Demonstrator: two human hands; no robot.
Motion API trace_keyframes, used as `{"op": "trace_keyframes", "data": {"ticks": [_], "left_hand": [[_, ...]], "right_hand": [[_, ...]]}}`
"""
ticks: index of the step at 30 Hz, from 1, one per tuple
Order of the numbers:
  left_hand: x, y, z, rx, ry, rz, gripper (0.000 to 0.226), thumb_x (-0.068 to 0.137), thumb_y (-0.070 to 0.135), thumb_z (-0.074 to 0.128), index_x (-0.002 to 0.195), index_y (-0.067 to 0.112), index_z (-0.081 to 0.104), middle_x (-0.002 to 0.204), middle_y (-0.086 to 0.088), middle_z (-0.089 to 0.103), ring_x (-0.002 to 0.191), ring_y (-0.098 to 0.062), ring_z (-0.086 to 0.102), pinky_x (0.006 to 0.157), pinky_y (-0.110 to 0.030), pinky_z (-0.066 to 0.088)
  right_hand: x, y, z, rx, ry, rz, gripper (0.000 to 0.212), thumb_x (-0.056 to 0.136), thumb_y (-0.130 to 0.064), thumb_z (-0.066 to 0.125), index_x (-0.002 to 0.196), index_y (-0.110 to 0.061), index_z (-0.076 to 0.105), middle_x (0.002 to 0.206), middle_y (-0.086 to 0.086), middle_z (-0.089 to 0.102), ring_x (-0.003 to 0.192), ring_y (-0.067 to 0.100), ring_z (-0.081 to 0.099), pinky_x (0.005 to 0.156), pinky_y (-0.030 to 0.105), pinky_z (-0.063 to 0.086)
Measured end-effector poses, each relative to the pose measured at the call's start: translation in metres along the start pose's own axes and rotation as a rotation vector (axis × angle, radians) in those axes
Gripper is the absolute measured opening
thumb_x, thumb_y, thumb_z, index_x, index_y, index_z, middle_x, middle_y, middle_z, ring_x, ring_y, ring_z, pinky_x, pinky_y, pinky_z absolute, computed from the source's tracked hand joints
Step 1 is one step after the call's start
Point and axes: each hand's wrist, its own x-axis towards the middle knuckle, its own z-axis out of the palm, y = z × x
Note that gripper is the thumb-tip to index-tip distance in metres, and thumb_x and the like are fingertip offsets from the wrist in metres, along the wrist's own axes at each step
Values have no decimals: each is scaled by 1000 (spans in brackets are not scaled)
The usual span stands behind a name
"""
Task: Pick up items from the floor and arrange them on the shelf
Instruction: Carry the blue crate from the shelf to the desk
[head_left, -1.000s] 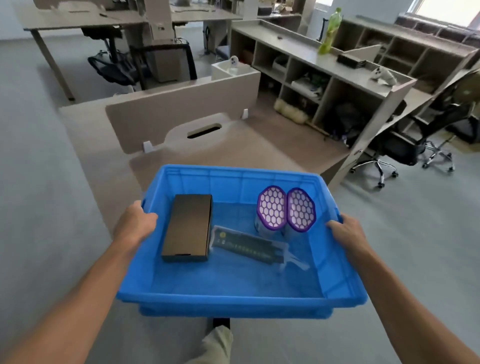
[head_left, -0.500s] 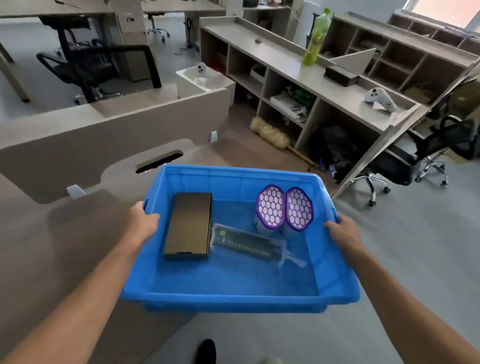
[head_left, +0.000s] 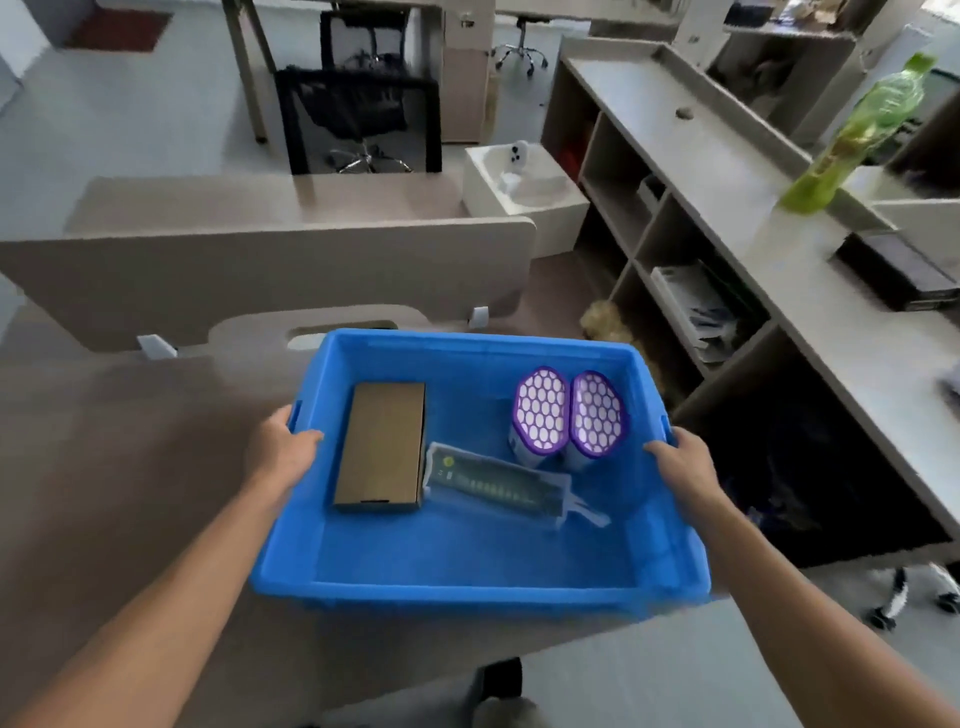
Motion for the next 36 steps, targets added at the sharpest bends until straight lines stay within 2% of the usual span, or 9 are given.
{"op": "trace_keyframes", "data": {"ticks": [6, 10, 16, 21, 25, 26, 28, 30, 36], "left_hand": [[11, 20, 42, -114, 102, -82, 34, 86, 4, 60, 120, 9, 64, 90, -7, 66, 61, -18, 56, 59, -29, 45], [26, 31, 53, -92, 140, -94, 30, 87, 6, 59, 115, 11, 65, 90, -9, 66, 61, -21, 55, 56, -29, 43], [46, 32, 61, -39, 119, -100, 33, 89, 18, 59, 122, 18, 62, 102, -10, 71, 76, -29, 64, 70, -36, 49], [45, 36, 54, 61, 61, -80, 51, 91, 29, 56, 140, 25, 46, 117, -4, 66, 88, -28, 64, 76, -39, 52], [14, 22, 48, 70, 19, -119, 65, 95, 28, 52, 154, 30, 23, 142, -5, 53, 83, -19, 61, 59, -31, 46], [2, 16, 48, 75, 16, -118, 67, 96, 25, 51, 155, 30, 20, 149, -5, 47, 90, -22, 61, 61, -30, 46], [-22, 0, 48, 73, 20, -80, 70, 96, 18, 51, 156, 28, 17, 157, -5, 36, 121, -30, 55, 89, -40, 51], [-43, -18, 49, 65, 26, -48, 71, 96, 12, 49, 156, 27, 15, 160, -3, 32, 138, -30, 42, 109, -41, 38], [-74, -25, 63, 42, 81, -34, 74, 96, 4, 39, 157, 29, 4, 164, 4, 19, 143, -26, 36, 104, -38, 38]], "right_hand": [[94, -40, 9, -62, -110, -88, 25, 80, -19, 60, 103, -12, 68, 91, 11, 73, 81, 31, 71, 77, 48, 61], [131, -49, 28, -20, -165, -106, 29, 84, -10, 58, 111, -3, 66, 97, 21, 73, 88, 39, 70, 80, 57, 58], [154, -59, 45, -20, -171, -87, 33, 89, -8, 56, 122, -5, 59, 110, 22, 68, 99, 40, 67, 87, 51, 56], [155, -61, 44, -96, -179, -74, 42, 90, -14, 58, 132, -11, 55, 118, 18, 68, 100, 38, 67, 86, 49, 58], [116, -54, 29, -252, -133, -100, 43, 90, -18, 56, 133, -12, 52, 112, 16, 67, 94, 35, 67, 78, 41, 56], [103, -49, 25, -291, -115, -120, 45, 90, -18, 56, 134, -12, 51, 114, 15, 67, 96, 36, 67, 81, 42, 56], [77, -34, 17, -329, -87, -154, 48, 92, -16, 55, 139, -13, 46, 119, 12, 64, 103, 37, 66, 88, 47, 55], [55, -18, 10, -314, -68, -151, 50, 94, -14, 53, 143, -16, 42, 124, 13, 63, 108, 37, 65, 92, 49, 54], [30, 6, 7, -257, -66, -158, 52, 94, -10, 41, 144, -25, 35, 122, 8, 60, 104, 30, 61, 92, 39, 47]]}}
